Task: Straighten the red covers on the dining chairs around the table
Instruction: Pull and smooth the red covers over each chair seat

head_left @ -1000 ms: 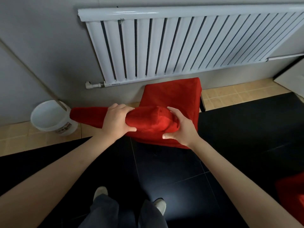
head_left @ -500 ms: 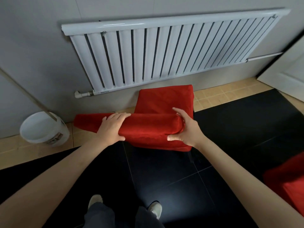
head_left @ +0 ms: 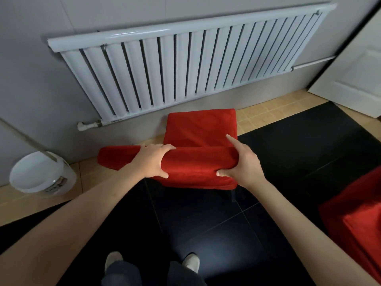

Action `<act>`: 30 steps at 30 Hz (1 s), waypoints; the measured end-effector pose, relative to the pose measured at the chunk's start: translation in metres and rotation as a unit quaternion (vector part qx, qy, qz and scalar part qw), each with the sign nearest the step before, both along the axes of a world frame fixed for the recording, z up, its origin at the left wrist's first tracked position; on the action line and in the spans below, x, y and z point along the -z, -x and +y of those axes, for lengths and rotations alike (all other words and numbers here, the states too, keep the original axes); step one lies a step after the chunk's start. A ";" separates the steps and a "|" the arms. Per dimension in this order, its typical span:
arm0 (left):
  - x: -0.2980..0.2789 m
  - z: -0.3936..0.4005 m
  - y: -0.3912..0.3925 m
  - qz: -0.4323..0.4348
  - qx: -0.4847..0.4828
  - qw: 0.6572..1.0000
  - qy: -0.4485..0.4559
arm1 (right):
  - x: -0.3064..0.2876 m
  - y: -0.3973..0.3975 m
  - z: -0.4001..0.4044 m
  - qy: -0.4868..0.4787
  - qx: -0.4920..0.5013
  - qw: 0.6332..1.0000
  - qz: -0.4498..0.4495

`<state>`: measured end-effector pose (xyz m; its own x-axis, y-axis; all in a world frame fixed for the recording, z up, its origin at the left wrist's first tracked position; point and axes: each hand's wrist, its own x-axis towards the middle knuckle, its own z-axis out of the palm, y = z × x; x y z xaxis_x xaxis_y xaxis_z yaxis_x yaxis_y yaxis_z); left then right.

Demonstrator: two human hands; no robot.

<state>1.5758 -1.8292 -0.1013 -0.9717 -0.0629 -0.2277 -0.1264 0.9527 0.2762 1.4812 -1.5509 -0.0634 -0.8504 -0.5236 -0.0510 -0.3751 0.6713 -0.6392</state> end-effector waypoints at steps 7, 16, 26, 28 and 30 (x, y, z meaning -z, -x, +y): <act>0.005 0.023 0.017 0.035 0.022 0.999 0.030 | 0.008 0.003 0.033 0.027 0.033 0.999 -0.011; 0.006 0.045 0.020 0.016 0.073 0.995 0.061 | 0.036 -0.023 0.065 0.050 0.084 0.994 -0.049; 0.021 0.080 0.018 0.018 0.146 0.982 0.116 | 0.062 -0.056 0.100 0.010 0.123 0.989 -0.079; 0.020 0.079 0.017 0.016 0.150 0.982 0.116 | 0.062 -0.058 0.096 -0.001 0.129 0.988 -0.084; 0.020 0.078 0.016 0.014 0.156 0.981 0.117 | 0.063 -0.062 0.093 -0.017 0.131 0.989 -0.073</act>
<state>1.5594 -1.7510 -0.1214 -0.9574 0.1913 -0.2163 0.1859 0.9815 0.0453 1.5434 -1.4576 -0.1269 -0.9392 -0.2816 -0.1965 -0.0903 0.7548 -0.6497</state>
